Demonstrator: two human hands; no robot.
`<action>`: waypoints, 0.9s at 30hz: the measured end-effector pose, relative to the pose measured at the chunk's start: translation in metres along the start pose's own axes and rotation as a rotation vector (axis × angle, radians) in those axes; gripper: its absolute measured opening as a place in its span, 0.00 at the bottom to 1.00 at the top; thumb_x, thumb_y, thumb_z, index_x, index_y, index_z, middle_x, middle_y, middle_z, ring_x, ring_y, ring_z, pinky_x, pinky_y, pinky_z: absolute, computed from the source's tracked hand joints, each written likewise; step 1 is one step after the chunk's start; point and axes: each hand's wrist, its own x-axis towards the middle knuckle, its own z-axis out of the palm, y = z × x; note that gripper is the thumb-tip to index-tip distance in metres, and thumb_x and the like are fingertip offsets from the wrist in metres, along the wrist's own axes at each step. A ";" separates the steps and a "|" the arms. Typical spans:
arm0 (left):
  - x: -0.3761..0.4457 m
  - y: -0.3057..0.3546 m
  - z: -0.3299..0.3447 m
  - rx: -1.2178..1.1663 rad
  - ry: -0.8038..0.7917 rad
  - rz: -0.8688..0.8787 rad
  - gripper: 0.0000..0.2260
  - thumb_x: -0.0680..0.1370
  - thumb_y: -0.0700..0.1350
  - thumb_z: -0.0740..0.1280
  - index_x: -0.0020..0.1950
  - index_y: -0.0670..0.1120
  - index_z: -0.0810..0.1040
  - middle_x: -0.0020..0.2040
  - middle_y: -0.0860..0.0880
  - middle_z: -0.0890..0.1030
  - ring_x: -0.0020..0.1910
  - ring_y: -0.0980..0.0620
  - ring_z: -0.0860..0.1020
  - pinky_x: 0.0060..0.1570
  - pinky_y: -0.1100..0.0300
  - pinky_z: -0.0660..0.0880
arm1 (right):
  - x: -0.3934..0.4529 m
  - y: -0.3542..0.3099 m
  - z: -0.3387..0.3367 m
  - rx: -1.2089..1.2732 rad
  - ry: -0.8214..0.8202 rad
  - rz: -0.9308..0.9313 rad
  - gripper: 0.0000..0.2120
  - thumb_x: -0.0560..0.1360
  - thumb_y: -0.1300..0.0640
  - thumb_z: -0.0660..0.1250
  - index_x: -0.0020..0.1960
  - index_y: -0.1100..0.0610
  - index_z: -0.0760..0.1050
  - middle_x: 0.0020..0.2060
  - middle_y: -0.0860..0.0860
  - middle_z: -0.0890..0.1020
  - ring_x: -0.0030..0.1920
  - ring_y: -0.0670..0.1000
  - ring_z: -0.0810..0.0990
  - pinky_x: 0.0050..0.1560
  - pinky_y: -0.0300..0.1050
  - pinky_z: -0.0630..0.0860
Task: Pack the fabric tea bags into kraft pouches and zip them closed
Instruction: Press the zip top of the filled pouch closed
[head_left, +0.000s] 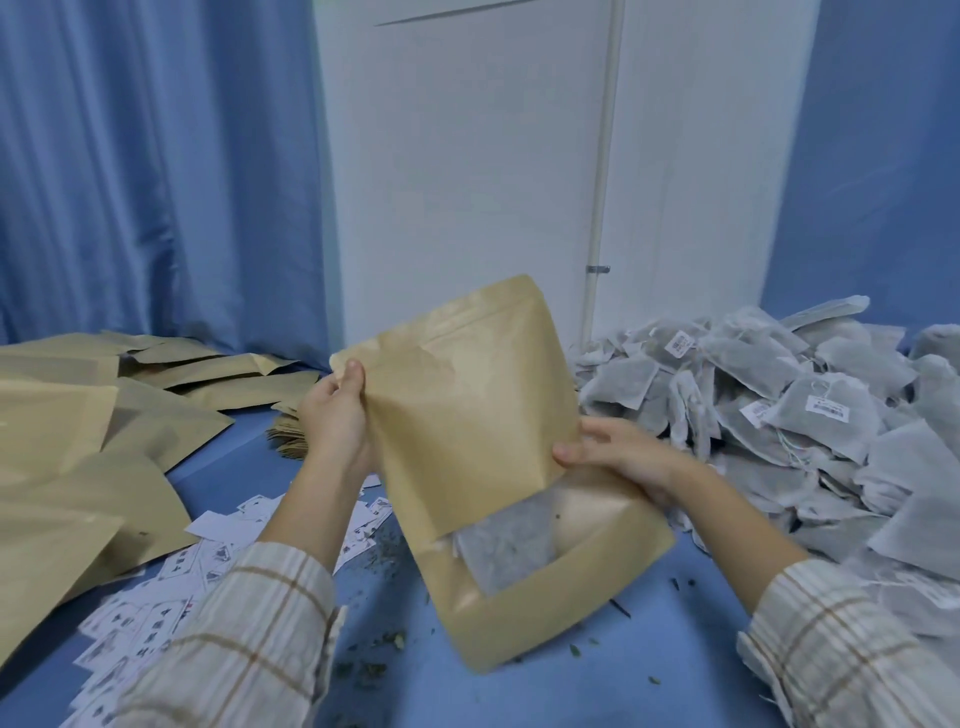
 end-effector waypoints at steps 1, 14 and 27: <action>0.002 -0.001 -0.004 -0.007 -0.003 -0.011 0.14 0.80 0.45 0.64 0.34 0.45 0.73 0.26 0.56 0.75 0.27 0.59 0.72 0.28 0.68 0.70 | 0.002 0.005 0.003 0.033 0.034 -0.025 0.21 0.61 0.49 0.77 0.52 0.53 0.81 0.51 0.53 0.84 0.52 0.52 0.82 0.49 0.41 0.79; 0.008 -0.037 -0.120 -0.402 -0.357 -0.672 0.35 0.72 0.67 0.60 0.65 0.40 0.73 0.60 0.42 0.78 0.54 0.42 0.78 0.50 0.47 0.77 | 0.066 0.024 0.082 0.613 0.450 -0.077 0.14 0.68 0.58 0.74 0.53 0.55 0.76 0.47 0.53 0.85 0.43 0.52 0.84 0.39 0.45 0.79; 0.093 -0.018 -0.118 -0.412 -0.187 -0.542 0.26 0.80 0.59 0.56 0.70 0.42 0.67 0.56 0.40 0.79 0.50 0.39 0.79 0.47 0.44 0.74 | 0.238 -0.061 0.307 -0.206 0.007 0.002 0.42 0.74 0.33 0.52 0.76 0.56 0.41 0.72 0.56 0.62 0.69 0.58 0.65 0.69 0.56 0.61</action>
